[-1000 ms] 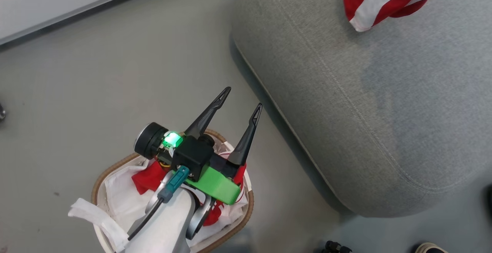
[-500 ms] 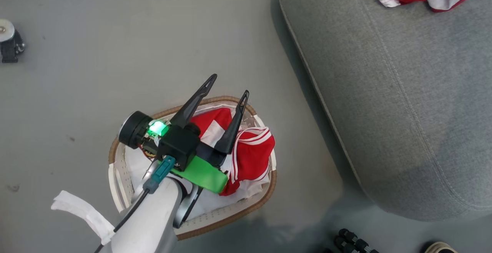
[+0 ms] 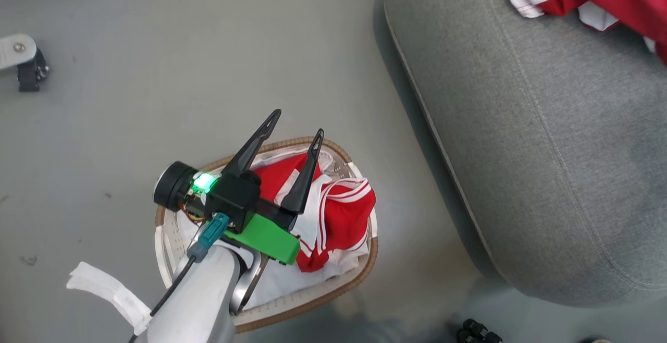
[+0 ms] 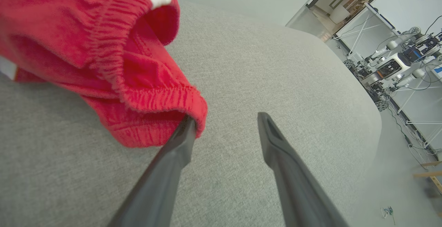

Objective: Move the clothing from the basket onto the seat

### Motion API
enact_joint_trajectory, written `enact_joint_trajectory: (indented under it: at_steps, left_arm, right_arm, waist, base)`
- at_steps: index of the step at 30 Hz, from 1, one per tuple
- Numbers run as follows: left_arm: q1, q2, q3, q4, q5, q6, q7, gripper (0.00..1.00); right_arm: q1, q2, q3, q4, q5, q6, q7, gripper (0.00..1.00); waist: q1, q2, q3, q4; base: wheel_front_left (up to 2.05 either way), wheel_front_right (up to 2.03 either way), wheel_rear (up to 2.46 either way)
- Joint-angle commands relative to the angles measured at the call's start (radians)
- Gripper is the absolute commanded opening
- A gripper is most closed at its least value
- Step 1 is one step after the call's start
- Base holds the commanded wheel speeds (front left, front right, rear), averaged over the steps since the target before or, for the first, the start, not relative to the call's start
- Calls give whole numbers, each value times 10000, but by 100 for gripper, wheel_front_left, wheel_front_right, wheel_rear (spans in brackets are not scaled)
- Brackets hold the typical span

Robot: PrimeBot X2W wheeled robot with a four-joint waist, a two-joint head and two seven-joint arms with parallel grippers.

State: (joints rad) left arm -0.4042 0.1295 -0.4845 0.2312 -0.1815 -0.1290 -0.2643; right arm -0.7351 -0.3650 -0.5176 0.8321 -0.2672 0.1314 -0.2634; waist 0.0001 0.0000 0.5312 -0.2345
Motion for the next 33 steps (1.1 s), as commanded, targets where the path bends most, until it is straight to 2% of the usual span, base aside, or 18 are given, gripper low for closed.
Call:
enact_joint_trajectory:
  at_steps: [1,7,10,18,22,27,33]
  left_arm:
    - [170,-33,106,63,-35,-31,-2,100]
    - [619,-180,581,244,-42,-31,-2,100]
    - [915,-297,855,315,1,-32,-2,100]
    - [1679,-512,1782,499,117,-32,-2,100]
    - [2029,-612,2254,569,251,-27,-2,100]
    - [2351,-696,2901,642,333,27,-3,100]
    - [2716,-759,3624,816,399,78,-2,100]
  right_arm:
    - [401,78,-179,-25,-57,-14,-20,100]
    - [1807,662,-668,-375,139,-14,-20,100]
    - [2387,873,-585,-675,229,-14,-20,100]
    - [3573,2132,569,-2532,993,-14,-20,100]
    - [3878,2697,1051,-3483,1807,-14,-20,100]
    - [4063,2969,1934,-4090,2354,-14,-20,100]
    - [4201,3089,3024,-4212,2929,-14,-19,100]
  waist:
    - [-1,0,-444,-51]
    - [-1,0,-1264,7]
    - [-1,0,-1667,83]
    - [-1,0,-2614,482]
    - [-1,0,-3047,789]
    - [-1,0,-3429,1209]
    - [-1,0,-3879,1682]
  base:
    - [0,0,0]
    - [0,0,0]
    - [0,0,0]
    - [0,0,0]
    - [0,0,0]
    - [0,0,0]
    - [0,0,0]
